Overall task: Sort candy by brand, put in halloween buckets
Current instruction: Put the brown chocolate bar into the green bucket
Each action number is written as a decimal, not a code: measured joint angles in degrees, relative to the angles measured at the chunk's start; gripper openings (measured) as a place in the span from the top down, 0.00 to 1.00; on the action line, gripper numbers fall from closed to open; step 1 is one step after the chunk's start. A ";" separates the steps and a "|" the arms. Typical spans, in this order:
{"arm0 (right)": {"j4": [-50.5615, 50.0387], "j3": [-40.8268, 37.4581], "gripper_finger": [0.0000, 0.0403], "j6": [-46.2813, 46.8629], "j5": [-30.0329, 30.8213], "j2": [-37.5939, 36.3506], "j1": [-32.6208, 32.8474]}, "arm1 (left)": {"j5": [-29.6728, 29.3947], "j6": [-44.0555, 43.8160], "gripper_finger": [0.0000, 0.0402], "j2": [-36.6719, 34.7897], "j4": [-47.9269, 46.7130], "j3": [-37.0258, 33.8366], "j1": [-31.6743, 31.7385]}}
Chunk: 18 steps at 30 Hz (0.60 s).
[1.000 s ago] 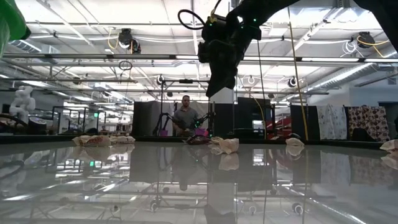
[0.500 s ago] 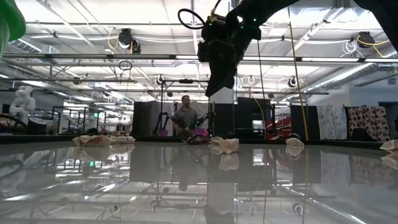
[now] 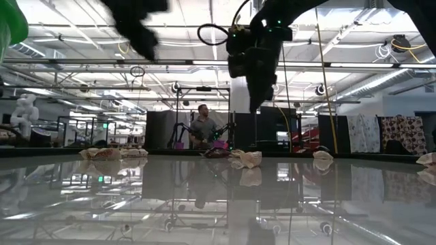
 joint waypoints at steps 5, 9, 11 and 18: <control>-6.65 0.00 1.00 2.84 0.00 -0.02 -0.08 | -2.98 0.42 0.68 9.14 16.90 -0.65 9.45; -12.62 0.00 1.00 5.04 0.25 -0.38 0.18 | -9.13 0.54 0.68 15.93 26.56 -0.63 12.19; -14.49 -0.16 1.00 6.10 1.09 -1.11 0.36 | -12.13 0.58 0.68 18.29 29.57 -0.65 12.76; -8.70 -12.55 1.00 12.92 11.46 -14.54 0.86 | -22.92 4.83 0.61 22.81 37.63 -0.65 12.91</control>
